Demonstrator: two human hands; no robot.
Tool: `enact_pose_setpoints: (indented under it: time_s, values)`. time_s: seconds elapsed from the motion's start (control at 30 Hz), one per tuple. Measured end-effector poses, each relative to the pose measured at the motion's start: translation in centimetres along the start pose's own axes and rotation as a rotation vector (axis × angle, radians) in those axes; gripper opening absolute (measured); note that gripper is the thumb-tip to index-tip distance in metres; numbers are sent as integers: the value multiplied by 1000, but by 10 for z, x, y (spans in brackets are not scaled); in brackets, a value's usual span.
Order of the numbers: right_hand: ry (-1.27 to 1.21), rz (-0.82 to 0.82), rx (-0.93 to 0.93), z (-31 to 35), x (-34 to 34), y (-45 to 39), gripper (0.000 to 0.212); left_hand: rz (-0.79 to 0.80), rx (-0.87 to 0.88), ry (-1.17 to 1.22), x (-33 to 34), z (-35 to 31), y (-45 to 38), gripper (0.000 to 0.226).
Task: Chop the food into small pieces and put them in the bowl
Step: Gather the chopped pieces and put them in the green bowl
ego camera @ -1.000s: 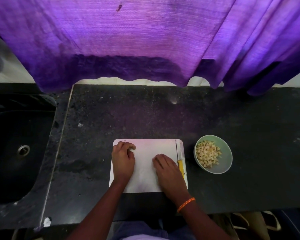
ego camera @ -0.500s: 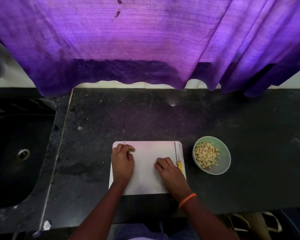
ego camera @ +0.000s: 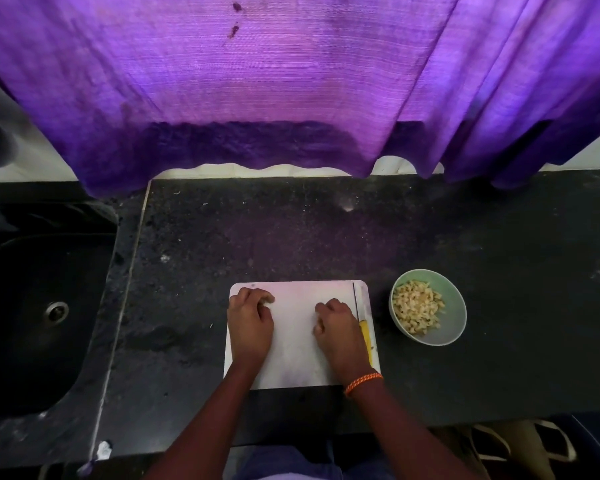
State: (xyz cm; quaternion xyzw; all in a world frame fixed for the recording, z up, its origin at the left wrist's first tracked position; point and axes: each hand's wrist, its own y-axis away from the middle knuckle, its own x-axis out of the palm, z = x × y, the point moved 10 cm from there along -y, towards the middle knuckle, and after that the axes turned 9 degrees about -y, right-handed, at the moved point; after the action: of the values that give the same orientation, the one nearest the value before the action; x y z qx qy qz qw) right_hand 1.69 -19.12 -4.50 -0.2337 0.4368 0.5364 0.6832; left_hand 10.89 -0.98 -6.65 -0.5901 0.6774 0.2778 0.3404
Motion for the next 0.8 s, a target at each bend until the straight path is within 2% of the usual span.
enact_pose_setpoints:
  time_s: [0.07, 0.27, 0.4, 0.5, 0.57, 0.67, 0.73, 0.8]
  values:
    - [-110, -95, 70, -7, -13, 2, 7, -3, -1, 6, 0, 0, 0, 43]
    - [-384, -391, 104, -16, -78, 12, 17, -9, 3, 1, 1, 0, -1, 44]
    - [-380, -655, 160, -41, -139, 23, 17, -7, -1, 6, 2, 1, -2, 44]
    - [-366, -809, 263, -79, -163, 37, 8, -8, -2, 15, 2, 0, -3, 44]
    - [-283, -727, 382, -106, -155, 36, 6, -9, -3, 9, 1, -1, -2, 43]
    - [-39, -525, 488, -123, -140, 32, 24, -10, 1, 7, 1, -1, -2, 43]
    - [-28, -496, 485, -121, -140, 30, 37, -16, 5, 5, 1, -2, -2, 43]
    - [-64, -525, 468, -115, -147, 28, 33, -18, 5, -3, 0, -3, -1, 42]
